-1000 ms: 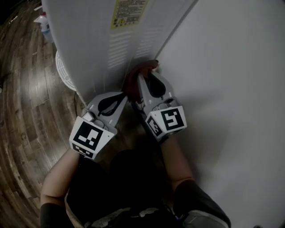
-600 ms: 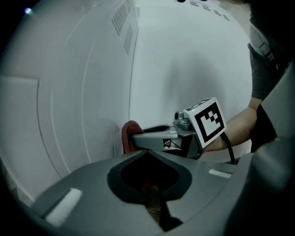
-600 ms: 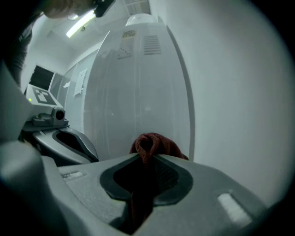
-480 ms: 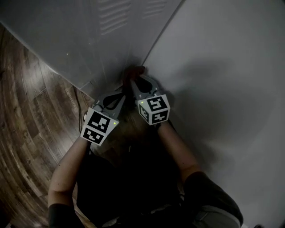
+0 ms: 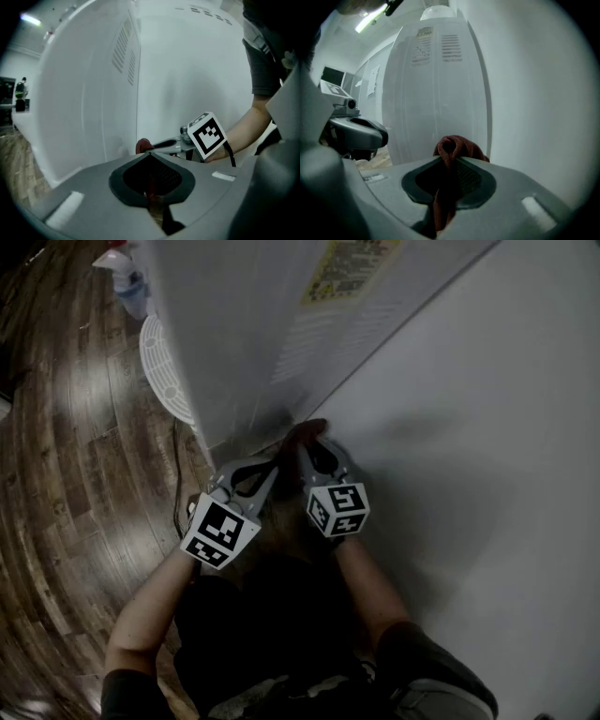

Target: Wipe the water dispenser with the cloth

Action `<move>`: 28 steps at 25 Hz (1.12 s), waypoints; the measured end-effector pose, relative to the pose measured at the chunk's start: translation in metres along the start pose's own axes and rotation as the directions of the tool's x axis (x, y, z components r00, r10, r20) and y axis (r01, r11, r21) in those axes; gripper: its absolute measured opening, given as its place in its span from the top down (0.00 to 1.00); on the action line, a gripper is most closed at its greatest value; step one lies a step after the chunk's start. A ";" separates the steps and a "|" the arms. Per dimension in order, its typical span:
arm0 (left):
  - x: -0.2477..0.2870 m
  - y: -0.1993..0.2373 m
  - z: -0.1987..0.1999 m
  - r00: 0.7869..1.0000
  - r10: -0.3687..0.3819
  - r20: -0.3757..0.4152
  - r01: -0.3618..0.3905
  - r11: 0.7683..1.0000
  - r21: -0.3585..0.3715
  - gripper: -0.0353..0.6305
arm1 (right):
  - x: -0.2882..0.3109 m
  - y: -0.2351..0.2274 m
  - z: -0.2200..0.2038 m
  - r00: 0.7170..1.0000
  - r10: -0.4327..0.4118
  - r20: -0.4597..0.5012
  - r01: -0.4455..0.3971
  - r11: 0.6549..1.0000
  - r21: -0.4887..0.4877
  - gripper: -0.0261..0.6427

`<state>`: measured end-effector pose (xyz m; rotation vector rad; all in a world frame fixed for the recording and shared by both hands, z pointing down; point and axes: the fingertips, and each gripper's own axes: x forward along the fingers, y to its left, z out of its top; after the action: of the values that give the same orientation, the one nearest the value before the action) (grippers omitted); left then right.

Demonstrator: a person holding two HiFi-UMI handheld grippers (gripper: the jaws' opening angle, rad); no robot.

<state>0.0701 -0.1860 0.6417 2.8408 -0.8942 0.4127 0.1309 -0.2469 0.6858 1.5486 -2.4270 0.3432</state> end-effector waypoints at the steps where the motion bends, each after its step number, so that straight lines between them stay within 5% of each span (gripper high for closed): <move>1: -0.014 -0.006 0.019 0.999 0.020 0.026 -0.019 0.999 -0.036 0.92 | -0.011 0.004 0.014 1.000 0.001 -0.011 -0.001 1.000 -0.008 0.89; 6: -0.086 -0.035 0.109 0.992 0.097 0.084 -0.082 0.984 -0.157 0.92 | -0.054 0.037 0.108 0.997 0.028 -0.070 -0.030 0.999 -0.037 0.89; 12: -0.143 -0.049 0.185 0.985 0.155 0.073 -0.130 0.955 -0.268 0.92 | -0.085 0.054 0.218 1.000 0.008 -0.028 -0.008 1.000 -0.011 0.89; 16: -0.199 -0.066 0.246 0.985 0.162 0.053 -0.145 0.962 -0.232 0.92 | -0.127 0.075 0.308 1.000 -0.008 -0.002 0.007 0.999 -0.032 0.89; 19: -0.238 -0.061 0.295 0.973 0.222 0.068 -0.194 0.940 -0.281 0.92 | -0.161 0.087 0.366 1.000 -0.014 0.024 0.015 1.000 -0.020 0.89; 25: -0.309 -0.056 0.384 0.934 0.339 0.114 -0.279 0.889 -0.363 0.92 | -0.234 0.131 0.428 0.999 0.024 0.023 -0.023 0.999 -0.023 0.89; 28: -0.339 -0.063 0.418 0.925 0.353 0.141 -0.286 0.890 -0.354 0.92 | -0.263 0.146 0.460 0.998 0.032 0.053 -0.030 0.999 -0.035 0.89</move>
<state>-0.0685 -0.0388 0.1390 2.4598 -1.3424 -0.0035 0.0703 -0.1113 0.1566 1.5263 -2.4864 0.2683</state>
